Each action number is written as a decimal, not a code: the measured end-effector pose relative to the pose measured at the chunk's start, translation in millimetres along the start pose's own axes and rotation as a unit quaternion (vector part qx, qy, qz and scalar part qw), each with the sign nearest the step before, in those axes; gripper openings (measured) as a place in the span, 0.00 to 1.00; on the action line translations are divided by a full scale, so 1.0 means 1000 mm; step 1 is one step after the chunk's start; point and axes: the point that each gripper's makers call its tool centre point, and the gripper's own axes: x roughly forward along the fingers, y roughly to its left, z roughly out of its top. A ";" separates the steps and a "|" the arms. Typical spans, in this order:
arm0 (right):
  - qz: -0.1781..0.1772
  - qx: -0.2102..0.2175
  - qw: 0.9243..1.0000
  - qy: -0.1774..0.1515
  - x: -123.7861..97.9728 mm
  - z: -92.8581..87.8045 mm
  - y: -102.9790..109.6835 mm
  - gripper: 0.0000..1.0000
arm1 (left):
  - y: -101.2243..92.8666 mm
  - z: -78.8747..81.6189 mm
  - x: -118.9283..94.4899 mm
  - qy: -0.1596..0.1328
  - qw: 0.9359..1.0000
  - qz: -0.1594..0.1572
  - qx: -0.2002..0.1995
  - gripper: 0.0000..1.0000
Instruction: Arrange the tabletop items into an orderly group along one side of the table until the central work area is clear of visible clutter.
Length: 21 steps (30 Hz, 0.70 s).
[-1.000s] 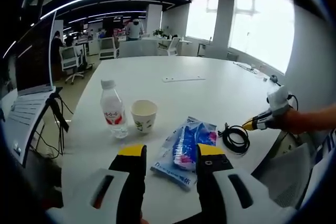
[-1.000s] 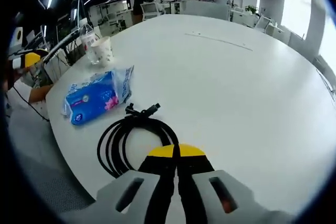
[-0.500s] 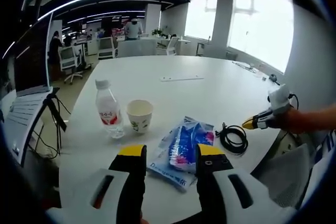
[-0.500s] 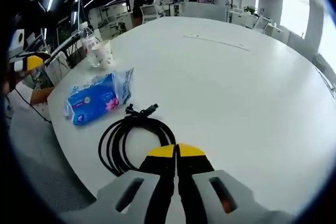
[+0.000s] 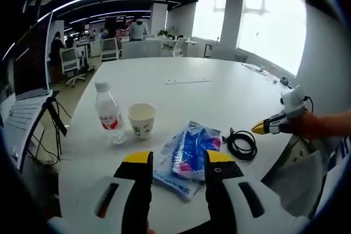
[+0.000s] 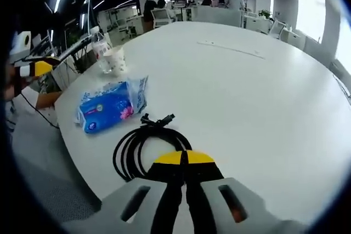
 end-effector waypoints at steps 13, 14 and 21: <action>0.028 -0.026 0.999 -0.002 0.008 0.015 0.020 0.00 | -0.003 -0.004 0.001 0.000 1.000 0.001 -0.012 0.36; 0.031 -0.028 0.999 -0.002 0.010 0.016 0.023 0.00 | -0.003 -0.004 0.001 0.000 1.000 0.001 -0.012 0.36; 0.048 -0.040 0.998 -0.004 0.017 0.029 0.039 0.00 | -0.002 -0.006 0.000 0.000 1.000 0.004 -0.018 0.36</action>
